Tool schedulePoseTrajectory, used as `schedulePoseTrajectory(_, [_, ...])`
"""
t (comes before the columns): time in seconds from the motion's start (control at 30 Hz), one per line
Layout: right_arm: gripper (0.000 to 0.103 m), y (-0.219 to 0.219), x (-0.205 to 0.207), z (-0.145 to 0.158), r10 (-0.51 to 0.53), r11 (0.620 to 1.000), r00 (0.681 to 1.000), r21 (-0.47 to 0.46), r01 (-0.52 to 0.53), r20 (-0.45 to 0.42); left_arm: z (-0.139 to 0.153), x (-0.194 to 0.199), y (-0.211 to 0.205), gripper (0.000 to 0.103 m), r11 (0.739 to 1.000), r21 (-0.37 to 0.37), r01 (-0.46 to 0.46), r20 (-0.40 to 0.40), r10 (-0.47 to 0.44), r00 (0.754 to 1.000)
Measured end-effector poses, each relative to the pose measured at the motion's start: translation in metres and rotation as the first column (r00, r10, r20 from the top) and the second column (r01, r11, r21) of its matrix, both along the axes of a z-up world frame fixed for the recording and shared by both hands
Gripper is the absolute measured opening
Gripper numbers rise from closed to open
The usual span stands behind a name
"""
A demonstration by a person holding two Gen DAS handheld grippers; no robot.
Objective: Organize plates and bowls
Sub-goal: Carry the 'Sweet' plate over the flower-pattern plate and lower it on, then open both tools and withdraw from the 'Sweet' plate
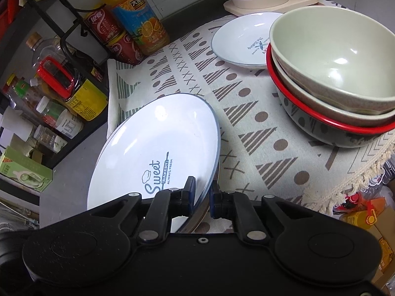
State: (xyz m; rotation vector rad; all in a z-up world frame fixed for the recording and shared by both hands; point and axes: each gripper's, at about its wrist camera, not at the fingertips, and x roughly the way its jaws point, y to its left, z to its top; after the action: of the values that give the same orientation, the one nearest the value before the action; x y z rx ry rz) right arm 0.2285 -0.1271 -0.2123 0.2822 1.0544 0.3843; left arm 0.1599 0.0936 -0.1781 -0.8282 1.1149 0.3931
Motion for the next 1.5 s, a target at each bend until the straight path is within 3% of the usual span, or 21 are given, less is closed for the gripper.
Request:
schedulePoseTrajectory(0.17, [0.010,0.002,0.001,-0.003,-0.004,1.000,1.000,-0.013,0.004,-0.005,0.003,-0.003,0.007,0.020,1.000,0.018,-0.012,-0.002,0.012,1.000])
schedulePoseTrajectory(0.3, [0.009,0.005,0.001,-0.004,-0.004,0.999,1.000,-0.033,0.004,0.008,0.006,-0.008,0.018,0.023,0.993,0.098,-0.065,-0.004,0.065,0.998])
schedulePoseTrajectory(0.43, [0.009,0.003,0.004,-0.004,-0.009,1.000,1.000,-0.029,0.009,0.007,-0.001,-0.007,0.029,0.023,0.995,0.070,-0.078,-0.005,0.078,0.997])
schedulePoseTrajectory(1.23, [0.013,0.013,0.019,-0.015,0.000,0.998,1.000,-0.069,-0.001,-0.022,-0.010,0.007,0.060,0.023,0.989,0.100,-0.105,0.030,0.103,0.994])
schedulePoseTrajectory(1.37, [0.015,0.016,0.020,-0.014,0.001,0.997,1.000,-0.075,-0.002,-0.018,-0.013,0.008,0.066,0.030,0.990,0.086,-0.109,0.029,0.107,0.994])
schedulePoseTrajectory(1.5, [0.015,0.017,0.020,-0.014,0.013,0.996,1.000,-0.088,-0.014,-0.016,-0.012,0.014,0.064,0.031,0.991,0.107,-0.084,0.009,0.084,0.996])
